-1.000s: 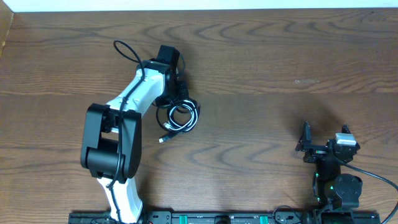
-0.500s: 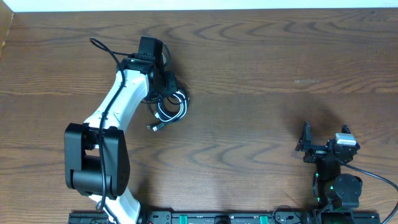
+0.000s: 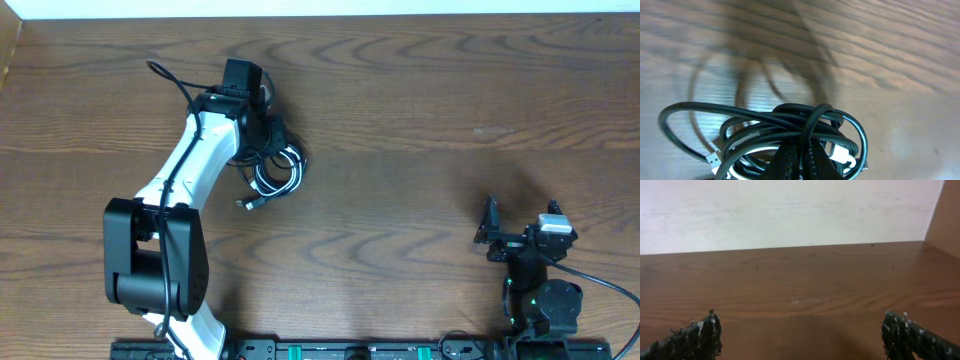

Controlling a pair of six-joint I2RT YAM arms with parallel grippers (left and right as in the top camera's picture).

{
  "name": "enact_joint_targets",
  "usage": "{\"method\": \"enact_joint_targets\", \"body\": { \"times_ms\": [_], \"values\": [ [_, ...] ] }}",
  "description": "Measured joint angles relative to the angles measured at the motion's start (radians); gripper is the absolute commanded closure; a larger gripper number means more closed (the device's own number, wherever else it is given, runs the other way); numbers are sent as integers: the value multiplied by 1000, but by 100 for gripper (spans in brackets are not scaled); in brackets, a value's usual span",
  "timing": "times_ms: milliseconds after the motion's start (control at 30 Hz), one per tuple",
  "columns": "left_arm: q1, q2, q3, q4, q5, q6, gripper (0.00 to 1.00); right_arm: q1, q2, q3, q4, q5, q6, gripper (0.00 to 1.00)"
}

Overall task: Untangle cables
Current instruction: 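Lift the bundle with the left gripper while the right arm moves in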

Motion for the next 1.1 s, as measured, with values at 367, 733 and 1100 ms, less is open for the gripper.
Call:
{"method": "enact_joint_targets", "body": {
  "times_ms": [367,733,1100],
  "values": [
    [-1,0,0,-2,468,335,93,0,3,9,57,-276,-42,1],
    [-1,0,-2,-41,738,515,92,0,286,369,16,-448,-55,1],
    [-1,0,-3,-61,809,631,92,1,858,916,-449,-566,42,1]
  ]
}}
